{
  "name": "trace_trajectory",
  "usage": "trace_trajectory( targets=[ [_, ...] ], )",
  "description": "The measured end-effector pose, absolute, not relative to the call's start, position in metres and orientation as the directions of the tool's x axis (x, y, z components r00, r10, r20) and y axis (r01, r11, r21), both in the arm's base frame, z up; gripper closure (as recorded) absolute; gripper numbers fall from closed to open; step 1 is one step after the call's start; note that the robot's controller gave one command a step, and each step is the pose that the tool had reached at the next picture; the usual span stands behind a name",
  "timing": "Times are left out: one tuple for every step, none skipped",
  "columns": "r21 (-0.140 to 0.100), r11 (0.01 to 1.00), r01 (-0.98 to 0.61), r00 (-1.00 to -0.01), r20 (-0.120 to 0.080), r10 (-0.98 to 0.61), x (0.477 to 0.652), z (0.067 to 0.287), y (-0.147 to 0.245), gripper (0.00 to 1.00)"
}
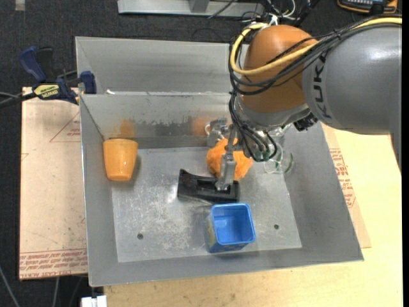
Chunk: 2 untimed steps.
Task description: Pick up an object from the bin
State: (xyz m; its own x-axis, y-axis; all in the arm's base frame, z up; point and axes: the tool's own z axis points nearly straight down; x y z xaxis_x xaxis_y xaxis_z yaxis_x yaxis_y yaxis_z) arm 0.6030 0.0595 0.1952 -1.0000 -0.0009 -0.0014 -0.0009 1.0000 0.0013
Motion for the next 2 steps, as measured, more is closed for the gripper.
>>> trace_trajectory(
  targets=[
    [0.002, 1.0, -0.008, -1.0, -0.004, -0.008, 0.596, 0.14, 0.064, 0.0],
    [0.002, 1.0, 0.011, -1.0, 0.004, 0.011, 0.591, 0.088, 0.064, 0.0]
  ],
)
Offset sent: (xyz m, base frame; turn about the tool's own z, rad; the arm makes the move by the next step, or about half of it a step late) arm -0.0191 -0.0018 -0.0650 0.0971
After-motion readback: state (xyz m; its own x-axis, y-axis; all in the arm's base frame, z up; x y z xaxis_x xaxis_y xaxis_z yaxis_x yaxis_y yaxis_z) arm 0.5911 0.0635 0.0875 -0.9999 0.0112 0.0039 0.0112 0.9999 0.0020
